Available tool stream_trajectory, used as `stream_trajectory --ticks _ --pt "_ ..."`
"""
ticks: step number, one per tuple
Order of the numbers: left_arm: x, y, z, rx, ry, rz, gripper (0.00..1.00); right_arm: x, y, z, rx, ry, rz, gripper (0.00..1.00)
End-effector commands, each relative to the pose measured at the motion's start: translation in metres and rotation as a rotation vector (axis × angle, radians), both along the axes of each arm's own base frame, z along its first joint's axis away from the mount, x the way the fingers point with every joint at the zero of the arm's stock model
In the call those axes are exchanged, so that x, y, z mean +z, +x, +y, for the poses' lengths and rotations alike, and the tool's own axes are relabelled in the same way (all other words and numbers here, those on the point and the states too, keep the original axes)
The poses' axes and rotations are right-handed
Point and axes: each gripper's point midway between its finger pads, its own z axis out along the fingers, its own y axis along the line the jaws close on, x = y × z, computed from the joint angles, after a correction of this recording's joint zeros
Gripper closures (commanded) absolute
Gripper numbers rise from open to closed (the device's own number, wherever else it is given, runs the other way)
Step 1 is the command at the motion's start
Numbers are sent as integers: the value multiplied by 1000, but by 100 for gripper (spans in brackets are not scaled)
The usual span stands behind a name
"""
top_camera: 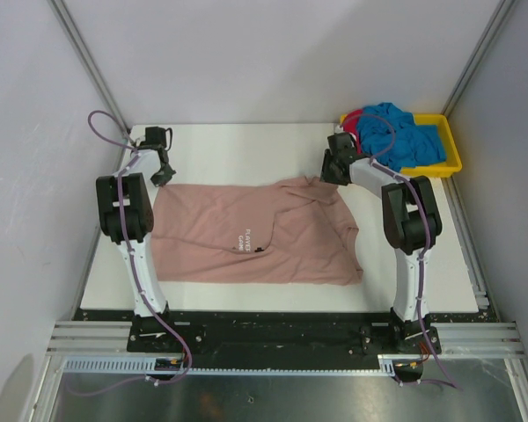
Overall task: Fold and stack the t-shirts
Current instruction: Grap the side of the flattened tshirt furthest away from the robot with both arms
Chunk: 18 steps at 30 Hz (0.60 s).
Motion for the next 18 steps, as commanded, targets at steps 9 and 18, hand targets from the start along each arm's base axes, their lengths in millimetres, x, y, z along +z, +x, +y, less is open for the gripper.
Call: stream_trajectory --ticks 9,18 --pt "14 6 10 6 15 -36 100 -4 -1 -17 -75 -75 39 53" --pt "12 7 9 5 4 -35 100 -25 -2 -8 -56 -101 82 52"
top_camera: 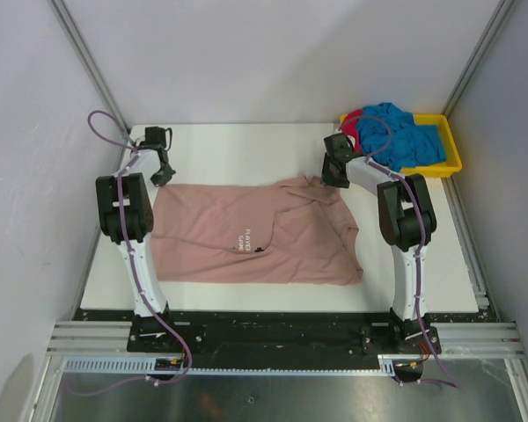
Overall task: Fold and stack the t-shirts
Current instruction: Grap the side of the flattened tshirt furthest away from the robot with both arms
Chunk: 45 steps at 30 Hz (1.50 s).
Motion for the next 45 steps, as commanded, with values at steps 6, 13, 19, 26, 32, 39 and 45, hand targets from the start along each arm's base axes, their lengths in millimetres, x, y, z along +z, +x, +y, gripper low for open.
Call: stream_trajectory --ticks 6,13,19,26,32,39,45 --pt "12 7 9 6 8 -35 100 -11 12 9 3 -32 6 70" --pt "14 11 9 2 1 -45 100 11 33 13 2 -53 -66 99" --pt "28 18 8 -4 -4 -79 100 66 61 12 -3 -35 -228 100" --pt "46 23 9 -3 -22 -125 100 125 72 12 12 10 -374 100" --pt "54 24 7 1 -33 -144 100 156 65 14 26 42 -446 100" --pt "66 20 8 12 -47 -170 100 178 46 14 30 58 -477 100" --pt "73 7 6 17 -78 -178 100 183 12 11 17 75 -442 100"
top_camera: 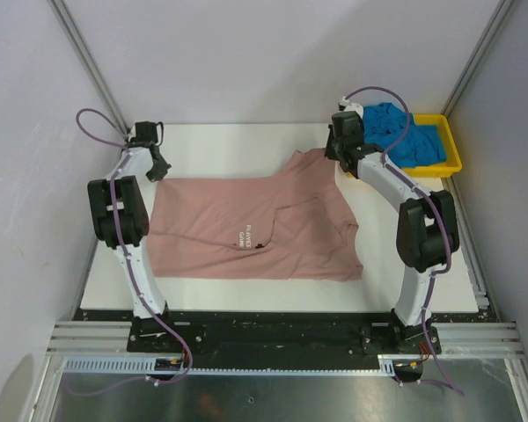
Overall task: Fold and stack the t-shirts
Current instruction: Grap the side of the flattened tshirt furthest away from the robot with both arms, then fold the other side of the tshirt into a rectangle
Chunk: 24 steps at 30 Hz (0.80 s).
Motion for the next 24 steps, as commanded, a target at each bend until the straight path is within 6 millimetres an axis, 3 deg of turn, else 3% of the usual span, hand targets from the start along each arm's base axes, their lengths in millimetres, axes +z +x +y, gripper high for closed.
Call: stream_trajectory --ticks 1,13,24 --pt "48 -3 5 26 -18 -111 100 38 -25 -3 -20 30 -54 100" --pt "49 -71 -4 49 -41 -76 100 27 -120 5 -27 -1 65 100" --pt "33 -127 -3 84 -9 -21 100 -20 -205 -7 -12 6 179 100"
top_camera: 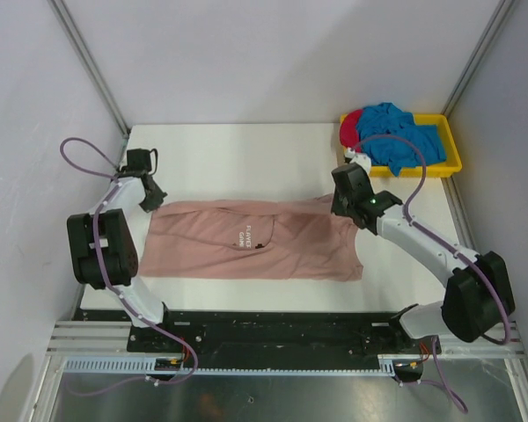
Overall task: Fold and stack the t-shirts
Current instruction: Fold the other side of the tshirt into a rectangle
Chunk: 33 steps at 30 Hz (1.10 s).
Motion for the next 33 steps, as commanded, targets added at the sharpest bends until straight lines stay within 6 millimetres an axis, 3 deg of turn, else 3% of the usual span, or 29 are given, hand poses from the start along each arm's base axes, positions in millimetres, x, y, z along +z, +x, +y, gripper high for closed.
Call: stream_trajectory --ticks 1,6,15,21,33 --pt "13 -8 12 45 39 -43 100 -6 -24 -5 -25 23 5 100" --pt "11 -9 17 52 53 -34 100 -20 -39 -4 -14 34 25 100" --pt "37 -4 28 63 115 -86 100 -13 -45 -7 -11 34 14 100" --pt "41 -9 29 65 123 -95 100 -18 -57 -6 -4 34 30 100" --pt "7 -41 25 94 62 -21 100 -43 -78 -6 2 29 87 100"
